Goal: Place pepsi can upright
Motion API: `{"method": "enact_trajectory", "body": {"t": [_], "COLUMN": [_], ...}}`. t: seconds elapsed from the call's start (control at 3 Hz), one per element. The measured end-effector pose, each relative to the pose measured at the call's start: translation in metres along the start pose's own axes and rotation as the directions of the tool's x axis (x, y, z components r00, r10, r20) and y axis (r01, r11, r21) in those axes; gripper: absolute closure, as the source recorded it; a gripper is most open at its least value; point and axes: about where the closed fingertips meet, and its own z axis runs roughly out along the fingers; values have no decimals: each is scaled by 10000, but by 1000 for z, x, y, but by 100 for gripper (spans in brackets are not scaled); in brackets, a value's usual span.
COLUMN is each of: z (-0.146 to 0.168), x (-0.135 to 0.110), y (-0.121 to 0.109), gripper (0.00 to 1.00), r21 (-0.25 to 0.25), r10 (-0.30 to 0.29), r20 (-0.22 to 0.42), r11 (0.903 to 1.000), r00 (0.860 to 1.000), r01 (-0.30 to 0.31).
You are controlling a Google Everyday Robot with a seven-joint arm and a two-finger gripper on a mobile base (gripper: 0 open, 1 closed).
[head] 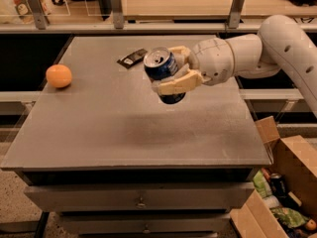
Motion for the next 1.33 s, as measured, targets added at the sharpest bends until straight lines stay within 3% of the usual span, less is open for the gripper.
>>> {"method": "enact_trajectory", "body": {"t": [0.33, 0.67, 1.0, 1.33], "z": [-6, -14, -25, -33], "x": [-7, 0, 11, 22], "y": [0, 1, 4, 11], "gripper": [100, 100, 100, 82], "r21": [271, 556, 854, 1123], "r10": [-157, -249, -287, -525], "r20": [1496, 2126, 2244, 1834], "r11": [9996, 9984, 9963, 9932], "r00": [9886, 9768, 9741, 9816], "r01": [118, 133, 96, 321]}}
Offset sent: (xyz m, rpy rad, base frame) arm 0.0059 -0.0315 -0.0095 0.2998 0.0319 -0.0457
